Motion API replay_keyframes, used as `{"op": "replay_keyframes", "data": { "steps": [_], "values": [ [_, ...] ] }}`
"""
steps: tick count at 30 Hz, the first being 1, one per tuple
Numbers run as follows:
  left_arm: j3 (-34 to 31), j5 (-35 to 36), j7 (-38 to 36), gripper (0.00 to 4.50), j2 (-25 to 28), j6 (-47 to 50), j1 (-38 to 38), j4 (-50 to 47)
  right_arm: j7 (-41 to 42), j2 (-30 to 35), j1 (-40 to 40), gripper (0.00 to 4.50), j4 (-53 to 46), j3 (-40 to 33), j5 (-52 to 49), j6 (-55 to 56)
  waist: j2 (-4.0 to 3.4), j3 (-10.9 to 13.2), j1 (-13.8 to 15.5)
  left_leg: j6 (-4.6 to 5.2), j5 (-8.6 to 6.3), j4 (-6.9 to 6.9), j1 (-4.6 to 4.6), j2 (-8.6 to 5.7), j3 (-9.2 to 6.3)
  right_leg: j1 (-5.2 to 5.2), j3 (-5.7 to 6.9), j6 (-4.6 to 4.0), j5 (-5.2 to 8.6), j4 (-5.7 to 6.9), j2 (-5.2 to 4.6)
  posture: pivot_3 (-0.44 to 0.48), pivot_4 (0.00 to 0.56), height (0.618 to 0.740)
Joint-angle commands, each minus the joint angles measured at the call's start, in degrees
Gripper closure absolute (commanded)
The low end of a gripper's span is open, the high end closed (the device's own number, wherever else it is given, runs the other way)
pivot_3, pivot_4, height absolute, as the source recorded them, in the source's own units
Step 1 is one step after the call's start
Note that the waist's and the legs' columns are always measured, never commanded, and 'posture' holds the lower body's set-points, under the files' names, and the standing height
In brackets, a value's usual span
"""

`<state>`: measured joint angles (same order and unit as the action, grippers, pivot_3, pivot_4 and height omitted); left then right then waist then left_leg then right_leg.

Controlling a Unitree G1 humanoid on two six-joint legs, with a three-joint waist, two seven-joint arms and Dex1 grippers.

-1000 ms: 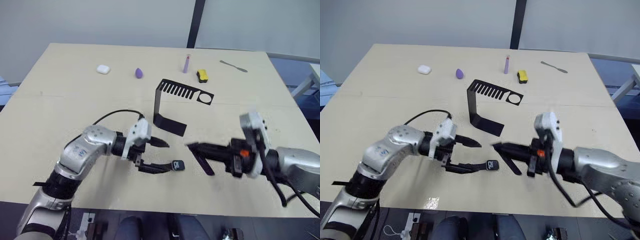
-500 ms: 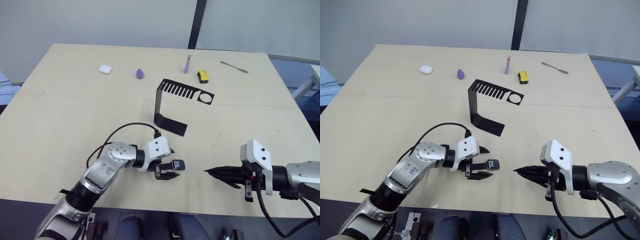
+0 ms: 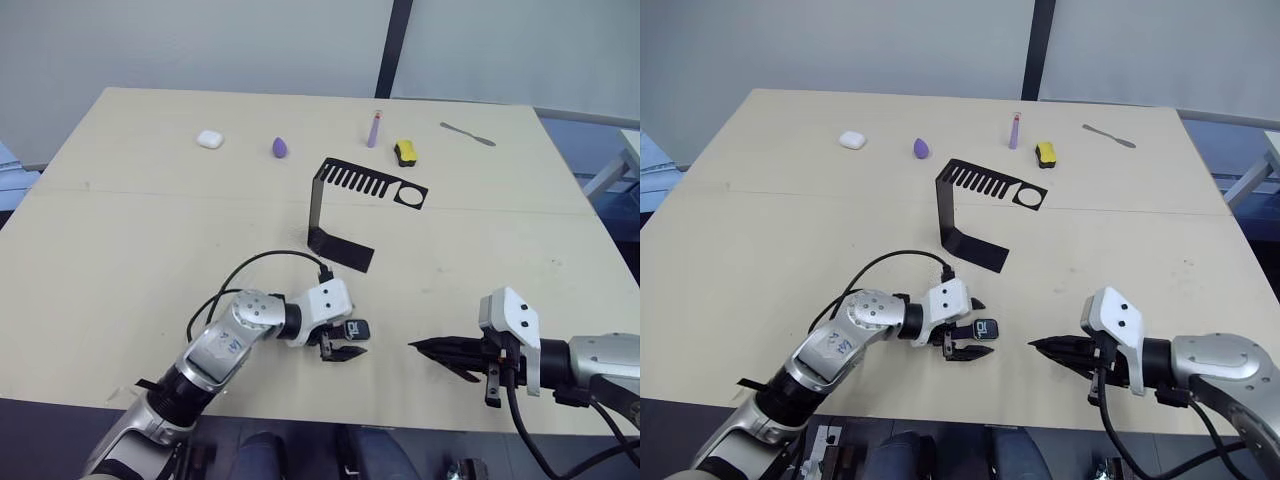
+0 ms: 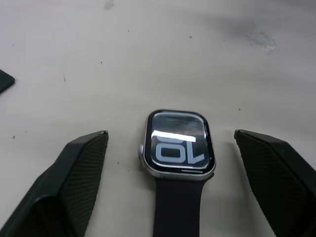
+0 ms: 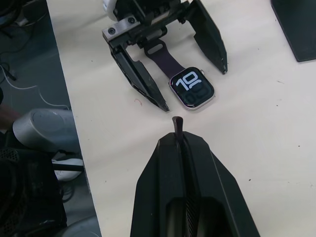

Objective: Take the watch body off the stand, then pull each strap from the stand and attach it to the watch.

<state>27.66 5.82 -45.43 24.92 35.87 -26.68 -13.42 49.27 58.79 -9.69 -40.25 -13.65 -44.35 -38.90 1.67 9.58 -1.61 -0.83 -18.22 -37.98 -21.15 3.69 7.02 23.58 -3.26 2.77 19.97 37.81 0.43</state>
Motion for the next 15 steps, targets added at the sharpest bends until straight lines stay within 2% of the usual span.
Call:
{"op": "replay_keyframes", "data": {
  "steps": [1,3,4,7,11,15],
  "values": [
    [0.9,-0.7,-0.8,1.82,-0.6,-1.2,-0.3,1.5,0.0,-0.8,0.7,4.50,-1.2,-0.5,-0.3,-0.1,0.00,0.0,0.0,0.00,0.00,0.00,0.02,0.00,0.00,-0.02,0.00,0.00,0.00,0.00,0.00,0.000,0.150,0.740],
    [0.3,-0.2,-1.0,2.83,-1.2,-0.9,-0.5,2.5,-0.2,-1.1,0.8,4.50,-1.4,-0.3,0.0,-0.1,0.00,0.0,0.0,0.00,0.00,-0.01,0.03,0.00,0.00,-0.03,0.00,0.00,0.00,0.00,0.00,0.000,0.150,0.740],
    [-0.5,0.4,-1.4,2.92,-1.4,-0.6,-0.9,2.9,-0.3,-1.2,0.8,4.50,-1.6,-0.2,0.5,0.2,0.00,0.0,0.0,0.00,0.00,-0.01,0.04,0.00,0.00,-0.04,0.00,0.00,0.00,0.00,0.00,0.000,0.150,0.740],
    [-4.2,3.8,-3.4,2.92,-1.5,2.2,-2.7,4.7,-0.4,-1.3,0.4,4.50,-2.8,-0.2,2.2,1.1,0.01,0.0,0.0,0.01,0.00,-0.05,0.02,-0.01,-0.01,-0.05,0.00,0.00,0.00,0.01,0.00,0.000,0.150,0.740],
    [-14.2,17.9,-10.3,2.92,-1.9,18.8,-8.8,10.8,-1.6,-1.7,2.1,4.50,-5.5,0.4,5.4,3.1,0.01,0.0,-0.1,-0.01,0.01,-0.08,0.01,0.00,-0.02,-0.01,0.01,0.00,0.00,0.09,0.03,0.000,0.150,0.740],
    [-17.1,24.5,-16.2,2.92,0.4,27.9,-13.4,17.3,-3.9,-2.7,6.3,4.50,-7.1,3.9,10.7,5.4,0.00,0.0,-0.3,-0.05,0.03,-0.07,0.02,0.00,-0.01,0.02,0.02,-0.02,0.02,0.11,0.05,0.000,0.150,0.740]
  ]
}}
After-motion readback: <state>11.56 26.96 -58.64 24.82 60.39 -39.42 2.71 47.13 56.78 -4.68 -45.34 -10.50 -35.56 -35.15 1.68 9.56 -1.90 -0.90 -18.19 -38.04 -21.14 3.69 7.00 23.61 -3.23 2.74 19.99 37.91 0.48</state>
